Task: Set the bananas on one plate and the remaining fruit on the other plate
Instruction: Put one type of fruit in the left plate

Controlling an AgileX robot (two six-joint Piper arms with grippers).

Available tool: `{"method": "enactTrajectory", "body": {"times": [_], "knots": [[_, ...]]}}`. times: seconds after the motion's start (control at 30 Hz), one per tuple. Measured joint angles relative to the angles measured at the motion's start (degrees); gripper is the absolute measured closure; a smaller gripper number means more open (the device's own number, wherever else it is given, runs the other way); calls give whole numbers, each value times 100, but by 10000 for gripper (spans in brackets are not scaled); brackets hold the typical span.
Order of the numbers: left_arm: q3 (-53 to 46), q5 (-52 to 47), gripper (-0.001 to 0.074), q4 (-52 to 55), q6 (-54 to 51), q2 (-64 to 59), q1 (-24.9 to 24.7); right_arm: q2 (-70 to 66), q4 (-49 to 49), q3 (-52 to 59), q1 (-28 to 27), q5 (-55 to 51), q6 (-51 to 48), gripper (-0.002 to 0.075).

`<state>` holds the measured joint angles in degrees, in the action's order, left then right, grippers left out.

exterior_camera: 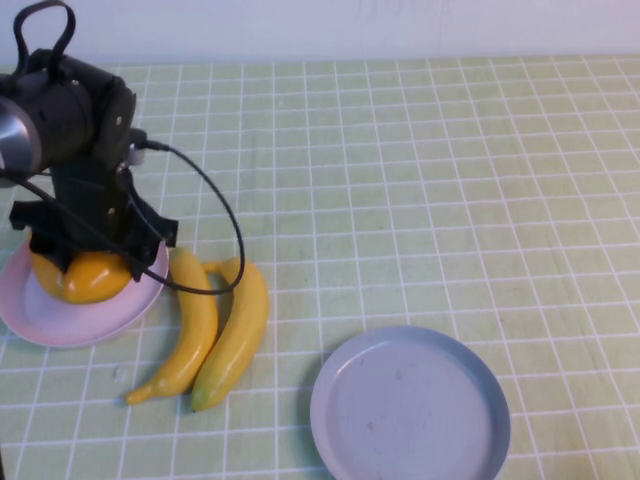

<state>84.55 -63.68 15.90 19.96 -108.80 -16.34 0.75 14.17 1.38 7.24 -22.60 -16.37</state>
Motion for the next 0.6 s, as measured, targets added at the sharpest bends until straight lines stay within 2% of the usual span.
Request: {"method": "enactTrajectory", "body": {"times": [0.17,0.6], "knots": [[0,-331,206,72,-228,-272,177,0,0,0,0,0,0,743],[0,-511,206,208,-616,-277,177,0,0,0,0,0,0,743]]}}
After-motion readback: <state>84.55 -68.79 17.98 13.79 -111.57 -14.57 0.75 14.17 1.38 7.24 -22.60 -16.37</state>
